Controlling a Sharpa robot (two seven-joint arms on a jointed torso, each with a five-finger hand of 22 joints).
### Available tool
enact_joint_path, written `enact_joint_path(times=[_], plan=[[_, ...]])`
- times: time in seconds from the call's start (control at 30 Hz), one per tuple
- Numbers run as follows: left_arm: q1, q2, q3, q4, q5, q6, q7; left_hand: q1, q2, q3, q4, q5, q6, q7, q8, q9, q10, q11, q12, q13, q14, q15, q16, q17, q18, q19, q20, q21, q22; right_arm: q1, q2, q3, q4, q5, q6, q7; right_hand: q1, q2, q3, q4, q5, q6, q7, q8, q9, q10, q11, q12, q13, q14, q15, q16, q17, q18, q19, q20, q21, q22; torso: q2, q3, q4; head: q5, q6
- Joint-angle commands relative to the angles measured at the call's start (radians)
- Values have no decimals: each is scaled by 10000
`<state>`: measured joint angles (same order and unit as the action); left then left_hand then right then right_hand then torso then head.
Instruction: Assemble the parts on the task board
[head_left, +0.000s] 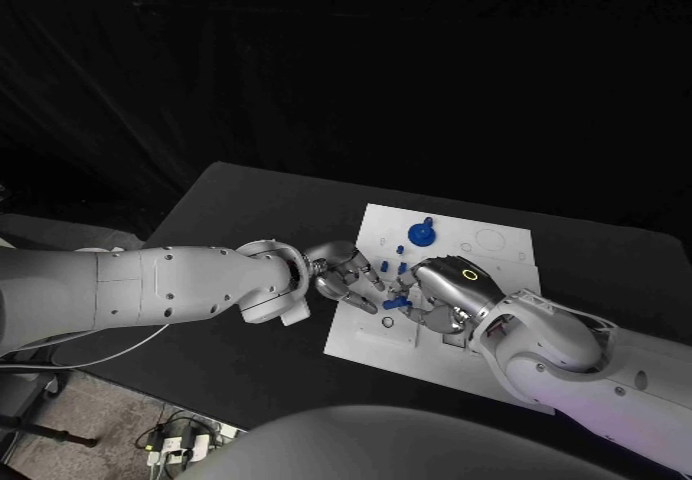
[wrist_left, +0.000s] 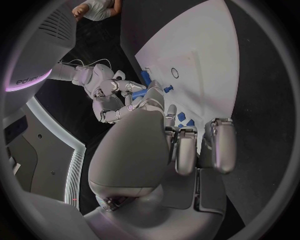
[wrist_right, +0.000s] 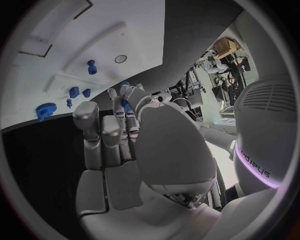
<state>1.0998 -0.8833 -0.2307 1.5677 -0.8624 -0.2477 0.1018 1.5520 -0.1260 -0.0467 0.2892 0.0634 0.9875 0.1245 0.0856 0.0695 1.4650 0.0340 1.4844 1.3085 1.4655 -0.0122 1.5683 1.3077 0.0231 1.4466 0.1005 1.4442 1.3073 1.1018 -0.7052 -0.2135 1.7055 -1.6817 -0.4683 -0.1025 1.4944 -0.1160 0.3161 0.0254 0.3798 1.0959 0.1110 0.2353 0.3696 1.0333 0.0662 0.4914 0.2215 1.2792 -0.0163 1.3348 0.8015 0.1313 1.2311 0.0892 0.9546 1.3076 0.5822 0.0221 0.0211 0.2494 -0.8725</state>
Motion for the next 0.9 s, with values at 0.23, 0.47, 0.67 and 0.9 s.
enact_joint_path(times=[0.23, 0.47, 0.67, 0.9], plan=[[202, -484, 8, 131, -398, -97, 289, 226, 164, -139, 18, -41, 56, 61, 287, 50, -55, 183, -232, 1219, 1053, 174, 25, 2631, 159, -49, 105, -56, 2106, 759, 154, 13, 399, -22, 2346, -469, -231, 37, 39, 106, -77, 95, -18, -56, 136, 391, -191, -277, -94, 29, -15, -124, -121, -53, 34, 22, -32, 958, -16, -8, 23, 244, -1], [309, -782, 8, 166, -435, -282, 313, 172, 423, -179, 32, 64, 272, 4, 549, 81, 10, 145, -203, 1244, 1053, 156, 25, 2631, 146, 31, 134, 18, 2134, 878, 630, 11, 303, -783, 3282, -740, -300, 24, 54, 119, -89, 71, -29, -120, 164, 468, -188, -454, -155, 18, -11, -159, -117, -56, 25, 26, -49, 957, -4, -5, 32, 451, -1], [328, -877, 8, 197, -437, -382, 373, 177, 456, -183, 24, 75, 300, -9, 585, 83, 15, 136, -204, 1241, 1053, 149, 25, 2631, 142, 48, 133, 34, 2140, 891, 908, 9, 177, -1195, 4058, -929, -337, 3, 68, 108, -91, 134, -46, -139, 190, 588, -202, -577, -194, -42, -17, -223, -219, -46, -17, 26, -120, 944, -16, -23, 13, 424, -1], [338, -875, 8, 172, -437, -413, 379, 298, 541, -162, 14, 246, 339, -35, 670, 74, 38, 112, -196, 1245, 1053, 127, 25, 2631, 136, 82, 122, 63, 2152, 642, 1227, -3, -14, -2242, 4103, -1205, -333, -33, 97, 54, -114, 199, -52, -171, 218, 738, -216, -718, -231, -137, -9, -307, -328, -11, -147, 22, -324, 901, 6, 1, 0, 390, -1]])
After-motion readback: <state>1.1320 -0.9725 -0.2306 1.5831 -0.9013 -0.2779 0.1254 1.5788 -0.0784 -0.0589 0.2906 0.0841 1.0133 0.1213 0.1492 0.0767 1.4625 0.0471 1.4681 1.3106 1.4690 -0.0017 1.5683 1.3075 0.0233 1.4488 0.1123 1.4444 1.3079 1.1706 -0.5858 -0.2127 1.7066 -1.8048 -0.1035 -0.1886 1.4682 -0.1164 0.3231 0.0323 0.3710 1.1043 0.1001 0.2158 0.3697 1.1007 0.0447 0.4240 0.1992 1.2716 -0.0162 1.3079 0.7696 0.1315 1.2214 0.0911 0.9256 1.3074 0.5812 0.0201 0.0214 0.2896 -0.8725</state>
